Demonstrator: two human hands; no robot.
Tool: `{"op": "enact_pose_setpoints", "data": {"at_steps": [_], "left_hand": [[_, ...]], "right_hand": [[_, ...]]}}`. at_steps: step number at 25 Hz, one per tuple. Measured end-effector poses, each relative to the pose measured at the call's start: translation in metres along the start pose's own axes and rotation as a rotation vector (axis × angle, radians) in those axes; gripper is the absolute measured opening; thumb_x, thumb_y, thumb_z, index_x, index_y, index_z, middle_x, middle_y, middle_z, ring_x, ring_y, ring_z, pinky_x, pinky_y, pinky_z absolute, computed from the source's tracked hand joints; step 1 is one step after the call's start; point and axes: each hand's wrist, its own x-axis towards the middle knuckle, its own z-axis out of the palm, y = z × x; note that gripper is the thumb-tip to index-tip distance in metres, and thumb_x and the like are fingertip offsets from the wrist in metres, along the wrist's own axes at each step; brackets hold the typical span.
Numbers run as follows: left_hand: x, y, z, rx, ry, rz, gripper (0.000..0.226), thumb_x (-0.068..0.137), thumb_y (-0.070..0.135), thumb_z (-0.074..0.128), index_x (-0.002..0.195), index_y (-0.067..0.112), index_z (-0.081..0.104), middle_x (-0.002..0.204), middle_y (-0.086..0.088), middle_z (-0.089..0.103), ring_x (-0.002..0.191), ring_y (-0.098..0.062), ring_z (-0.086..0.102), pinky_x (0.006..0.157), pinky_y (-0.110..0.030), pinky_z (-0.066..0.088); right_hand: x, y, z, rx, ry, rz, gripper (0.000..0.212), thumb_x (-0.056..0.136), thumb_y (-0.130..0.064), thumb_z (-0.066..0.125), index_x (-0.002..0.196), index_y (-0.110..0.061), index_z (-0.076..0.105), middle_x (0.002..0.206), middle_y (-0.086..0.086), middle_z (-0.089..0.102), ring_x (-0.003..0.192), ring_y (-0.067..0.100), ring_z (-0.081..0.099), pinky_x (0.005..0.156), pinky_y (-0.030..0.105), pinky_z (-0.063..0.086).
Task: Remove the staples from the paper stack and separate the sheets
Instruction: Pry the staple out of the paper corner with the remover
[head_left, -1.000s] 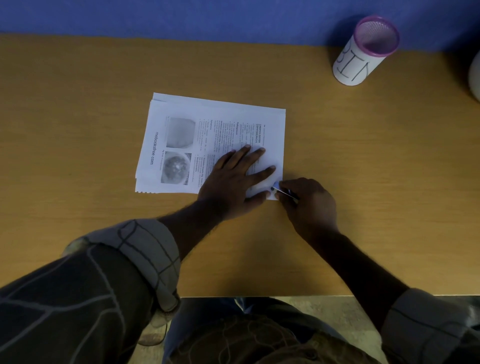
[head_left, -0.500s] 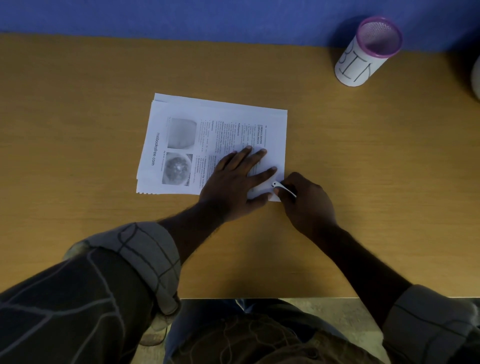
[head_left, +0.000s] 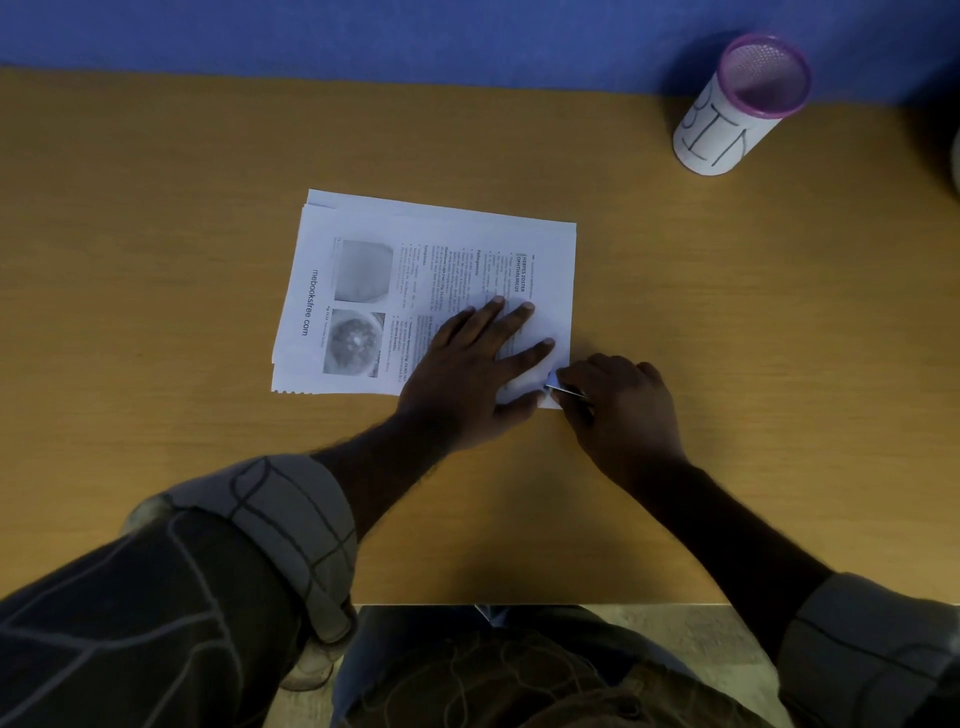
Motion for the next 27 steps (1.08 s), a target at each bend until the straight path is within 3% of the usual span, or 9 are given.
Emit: {"op": "enact_pose_setpoints", "data": {"at_steps": [6, 11, 14, 18, 22, 27], "left_hand": [[0.001, 0.000, 0.001, 0.004, 0.013, 0.010, 0.062, 0.096, 0.063, 0.043, 0.151, 0.035, 0.041, 0.165, -0.004, 0.029, 0.153, -0.030, 0.023, 0.122, -0.049, 0.021], [0.001, -0.001, 0.001, 0.010, 0.014, 0.008, 0.062, 0.096, 0.063, 0.044, 0.151, 0.034, 0.041, 0.165, -0.004, 0.028, 0.153, -0.030, 0.022, 0.123, -0.050, 0.021], [0.001, -0.001, 0.001, 0.011, 0.012, 0.009, 0.062, 0.096, 0.062, 0.042, 0.151, 0.034, 0.041, 0.165, -0.004, 0.028, 0.153, -0.030, 0.021, 0.123, -0.049, 0.018], [0.001, 0.000, 0.001, 0.012, 0.025, 0.011, 0.061, 0.097, 0.061, 0.040, 0.151, 0.034, 0.041, 0.165, -0.005, 0.029, 0.153, -0.030, 0.023, 0.124, -0.050, 0.018], [0.002, -0.001, 0.003, 0.029, 0.023, 0.018, 0.061, 0.097, 0.061, 0.038, 0.151, 0.034, 0.041, 0.165, -0.006, 0.028, 0.154, -0.031, 0.020, 0.125, -0.051, 0.015], [0.002, -0.001, 0.003, 0.040, 0.010, 0.020, 0.061, 0.098, 0.061, 0.038, 0.152, 0.033, 0.039, 0.165, -0.006, 0.027, 0.154, -0.031, 0.019, 0.125, -0.052, 0.016]], "right_hand": [[-0.004, -0.002, 0.006, -0.016, 0.056, -0.003, 0.011, 0.089, -0.020, 0.068, 0.096, -0.013, 0.070, 0.082, 0.005, 0.068, 0.073, 0.026, 0.062, 0.065, 0.032, 0.042], [-0.003, -0.005, 0.007, -0.003, 0.042, -0.020, 0.032, 0.097, -0.033, 0.044, 0.099, -0.013, 0.069, 0.084, 0.006, 0.068, 0.074, 0.026, 0.062, 0.064, 0.035, 0.046], [-0.003, -0.004, 0.006, 0.013, 0.042, -0.013, 0.016, 0.092, -0.022, 0.060, 0.100, -0.013, 0.070, 0.083, 0.005, 0.069, 0.073, 0.025, 0.063, 0.065, 0.031, 0.043], [0.002, -0.002, 0.003, 0.133, 0.014, 0.060, 0.014, 0.092, -0.023, 0.063, 0.100, -0.016, 0.071, 0.082, 0.003, 0.069, 0.070, 0.022, 0.062, 0.062, 0.034, 0.049], [0.004, -0.006, -0.001, 0.324, -0.042, 0.268, 0.011, 0.093, -0.031, 0.063, 0.096, -0.020, 0.066, 0.082, -0.007, 0.064, 0.067, 0.008, 0.058, 0.056, 0.021, 0.041], [0.013, -0.001, -0.004, 0.414, -0.159, 0.412, 0.016, 0.089, -0.037, 0.067, 0.088, -0.023, 0.059, 0.075, -0.010, 0.060, 0.067, 0.005, 0.057, 0.056, 0.023, 0.043]]}}
